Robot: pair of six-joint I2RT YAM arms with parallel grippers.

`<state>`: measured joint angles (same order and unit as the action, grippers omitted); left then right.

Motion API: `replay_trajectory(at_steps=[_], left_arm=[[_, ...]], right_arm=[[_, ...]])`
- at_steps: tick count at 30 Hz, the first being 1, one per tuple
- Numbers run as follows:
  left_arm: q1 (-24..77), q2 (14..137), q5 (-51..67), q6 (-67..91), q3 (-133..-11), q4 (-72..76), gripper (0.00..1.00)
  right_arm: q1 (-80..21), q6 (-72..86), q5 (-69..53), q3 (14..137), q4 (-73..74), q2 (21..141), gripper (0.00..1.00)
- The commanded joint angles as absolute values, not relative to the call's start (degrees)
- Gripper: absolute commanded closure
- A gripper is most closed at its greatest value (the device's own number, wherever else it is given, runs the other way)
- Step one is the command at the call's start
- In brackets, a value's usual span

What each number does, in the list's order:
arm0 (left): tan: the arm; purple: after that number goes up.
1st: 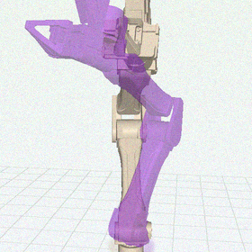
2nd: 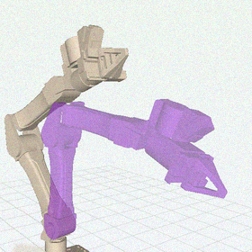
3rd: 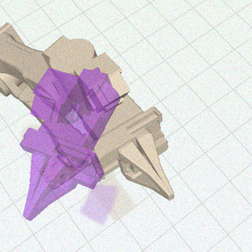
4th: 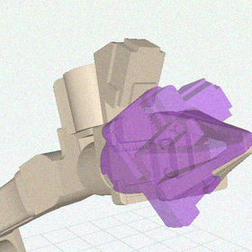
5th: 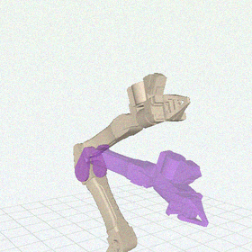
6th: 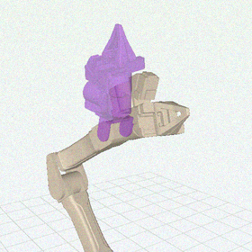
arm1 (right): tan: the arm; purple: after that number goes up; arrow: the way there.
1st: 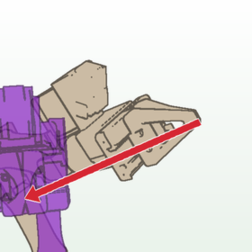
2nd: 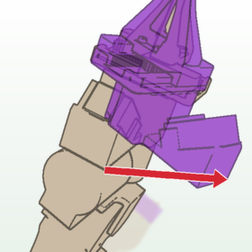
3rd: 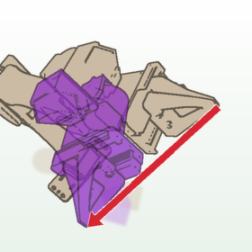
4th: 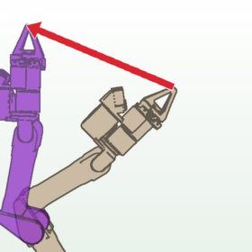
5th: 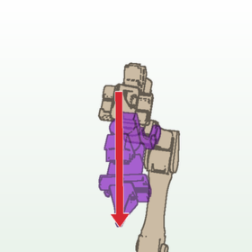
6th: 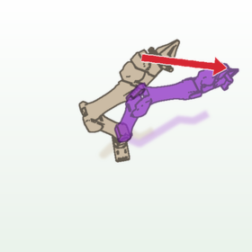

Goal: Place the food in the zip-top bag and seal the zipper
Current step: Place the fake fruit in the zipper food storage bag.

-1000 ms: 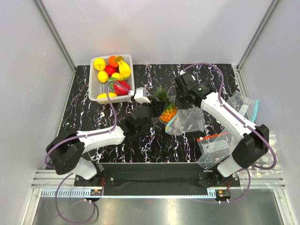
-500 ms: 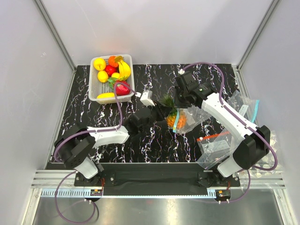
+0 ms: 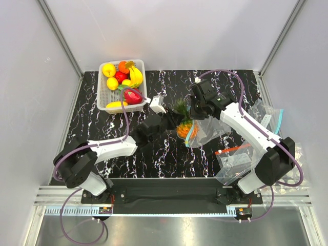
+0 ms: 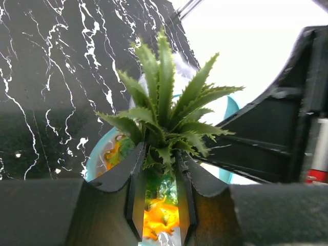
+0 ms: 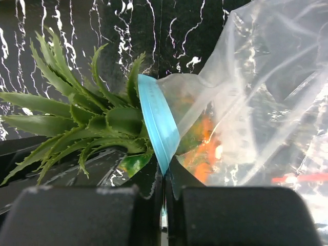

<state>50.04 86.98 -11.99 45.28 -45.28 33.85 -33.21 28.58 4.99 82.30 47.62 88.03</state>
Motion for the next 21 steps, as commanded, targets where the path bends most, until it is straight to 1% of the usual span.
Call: replay_trajectory(at_steps=[1, 6, 8, 10, 14, 17, 18, 20, 21], left_arm=[[50.2, 83.9, -10.9, 44.6, -46.4, 38.0, 1.0], [50.2, 86.7, -9.8, 46.7, -43.1, 42.8, 1.0], [50.3, 87.4, -9.5, 47.4, -41.6, 44.6, 1.0], [50.4, 88.6, -9.5, 47.2, -41.6, 45.2, 1.0], [50.5, 89.7, -9.5, 47.0, -41.0, 45.7, 1.0], [50.6, 90.2, -9.7, 46.8, -40.8, 46.2, 1.0], [50.7, 90.3, -9.8, 46.8, -40.7, 46.2, 1.0], [50.7, 90.5, -9.8, 46.7, -40.7, 46.1, 1.0], [50.6, 90.7, -9.9, 46.6, -40.8, 46.1, 1.0]], right_arm=[[-33.4, 27.2, 4.9, 80.5, 47.3, 87.8, 0.91], [-33.4, 28.3, 3.0, 75.9, 44.0, 87.1, 0.88], [-33.3, 28.6, 2.6, 74.4, 42.9, 87.1, 0.84], [-33.5, 28.7, 1.6, 73.6, 42.4, 87.3, 0.77], [-33.5, 29.2, 1.8, 72.5, 41.9, 87.0, 0.59], [-33.5, 29.4, 2.6, 72.7, 42.8, 86.7, 0.5], [-33.5, 29.3, 2.6, 72.9, 43.1, 86.3, 0.4], [-33.4, 29.2, 2.7, 73.0, 43.8, 85.9, 0.28], [-33.5, 29.0, 2.7, 73.3, 44.3, 85.5, 0.18]])
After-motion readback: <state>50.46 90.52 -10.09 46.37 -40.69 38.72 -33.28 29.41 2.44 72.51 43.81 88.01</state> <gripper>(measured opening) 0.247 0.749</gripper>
